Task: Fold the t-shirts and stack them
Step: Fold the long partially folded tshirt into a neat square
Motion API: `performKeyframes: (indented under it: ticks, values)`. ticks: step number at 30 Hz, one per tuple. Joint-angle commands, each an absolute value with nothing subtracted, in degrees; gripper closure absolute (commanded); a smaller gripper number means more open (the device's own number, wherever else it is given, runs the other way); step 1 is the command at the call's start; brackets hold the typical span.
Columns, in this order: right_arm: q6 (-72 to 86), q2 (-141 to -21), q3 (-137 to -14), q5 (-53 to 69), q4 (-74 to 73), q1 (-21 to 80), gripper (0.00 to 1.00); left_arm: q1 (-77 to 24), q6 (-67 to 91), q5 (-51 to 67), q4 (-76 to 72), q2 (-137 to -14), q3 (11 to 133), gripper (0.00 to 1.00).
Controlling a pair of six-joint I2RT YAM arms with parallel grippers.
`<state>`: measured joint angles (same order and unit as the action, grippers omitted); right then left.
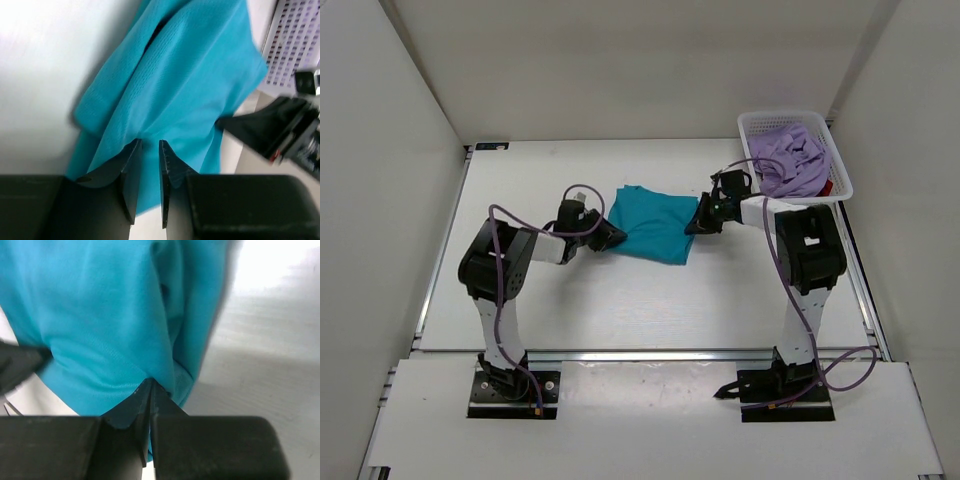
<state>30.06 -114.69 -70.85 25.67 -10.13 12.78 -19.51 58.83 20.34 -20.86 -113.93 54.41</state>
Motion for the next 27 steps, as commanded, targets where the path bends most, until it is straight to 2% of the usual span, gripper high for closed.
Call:
performKeyframes:
  ticks: [1, 7, 13, 21, 27]
  values:
    - [26.7, -117.4, -76.1, 27.0, -12.4, 12.7, 1.00, -20.7, 62.5, 18.6, -24.9, -108.4, 42.1, 0.68]
    - [23.1, -114.5, -77.7, 27.7, -14.9, 14.2, 0.99, -20.8, 65.1, 17.8, -29.3, -95.6, 30.0, 0.65]
    - [24.0, -106.0, -74.8, 27.7, -13.6, 16.3, 1.00, -20.2, 61.5, 14.7, -24.0, -85.4, 34.8, 0.62]
    - [27.4, -99.5, -60.0, 29.7, -5.7, 19.4, 1.00, -17.6, 61.2, 20.6, -22.1, -100.6, 49.9, 0.63]
    - [29.6, -97.9, -48.6, 30.1, 1.6, 16.4, 1.00, -14.6, 60.8, 19.3, -19.6, -110.8, 57.5, 0.65]
